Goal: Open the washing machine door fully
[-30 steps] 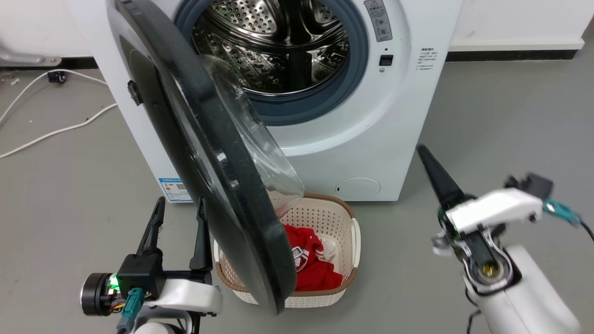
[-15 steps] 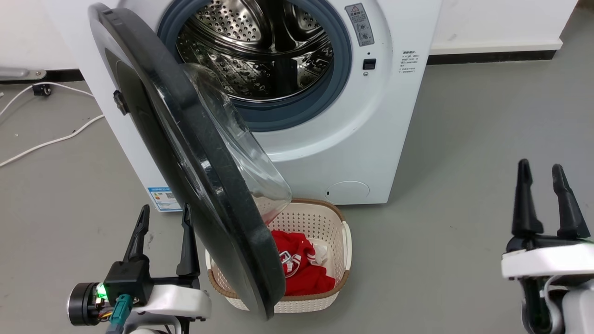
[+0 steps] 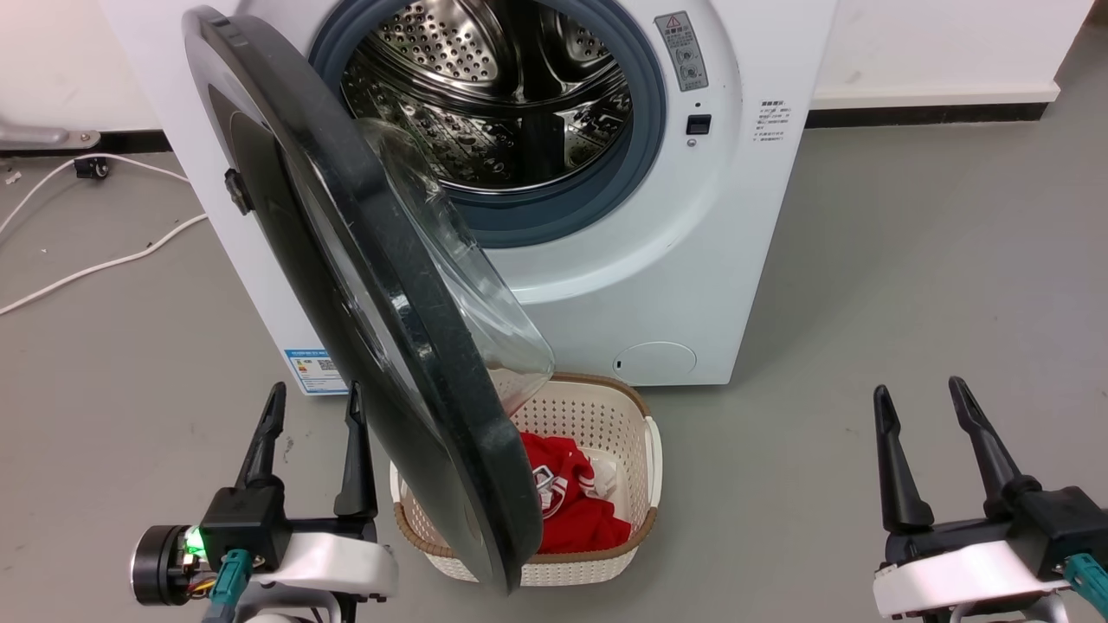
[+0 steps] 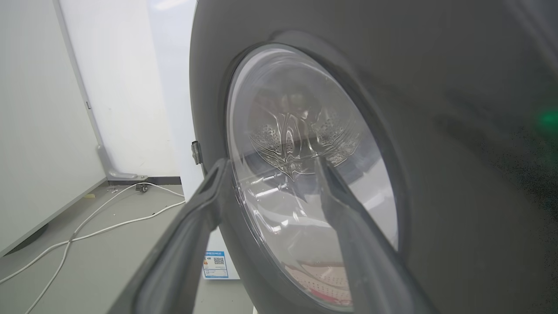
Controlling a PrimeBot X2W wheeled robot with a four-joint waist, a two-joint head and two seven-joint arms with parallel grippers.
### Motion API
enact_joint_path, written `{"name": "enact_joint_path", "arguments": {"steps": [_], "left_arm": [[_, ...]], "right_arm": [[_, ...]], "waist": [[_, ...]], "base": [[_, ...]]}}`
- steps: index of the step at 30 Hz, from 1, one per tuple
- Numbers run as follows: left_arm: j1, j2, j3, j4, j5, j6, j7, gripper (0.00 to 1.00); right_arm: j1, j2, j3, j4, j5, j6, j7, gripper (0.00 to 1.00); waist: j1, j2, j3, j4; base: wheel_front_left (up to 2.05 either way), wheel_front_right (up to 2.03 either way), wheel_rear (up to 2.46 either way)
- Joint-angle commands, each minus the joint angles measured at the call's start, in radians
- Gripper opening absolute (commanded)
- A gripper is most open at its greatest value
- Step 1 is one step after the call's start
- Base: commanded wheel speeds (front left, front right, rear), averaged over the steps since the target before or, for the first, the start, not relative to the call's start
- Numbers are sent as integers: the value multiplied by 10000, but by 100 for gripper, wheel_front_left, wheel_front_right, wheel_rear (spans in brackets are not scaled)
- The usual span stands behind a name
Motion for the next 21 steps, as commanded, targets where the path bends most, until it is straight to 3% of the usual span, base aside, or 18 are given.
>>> {"name": "enact_joint_path", "arguments": {"steps": [1,13,14,15,16,21], "left_arm": [[0,1,-14,29,77,-15,-26,100],[37,1,-17,216,169,-90,-26,100],[14,1,-20,249,163,-83,-26,47],[-19,1,-25,263,184,-88,-26,17],[-52,1,-13,271,182,-80,-26,0],[-199,3,25,21,281,-38,-24,0]], "right_arm": [[102,32,-50,108,129,-7,-15,100],[156,37,-65,429,663,-7,-16,100],[150,35,-66,413,662,-7,-16,100],[144,35,-72,409,663,-7,-16,100],[130,36,-80,406,682,-7,-16,100],[71,36,-69,407,756,-7,-16,100]], "waist": [[1,0,-9,17],[1,0,-75,9],[1,0,-72,17],[1,0,-69,24],[1,0,-62,29],[1,0,-21,38]], "base": [[0,0,0],[0,0,0],[0,0,0],[0,0,0],[0,0,0],[0,0,0]]}}
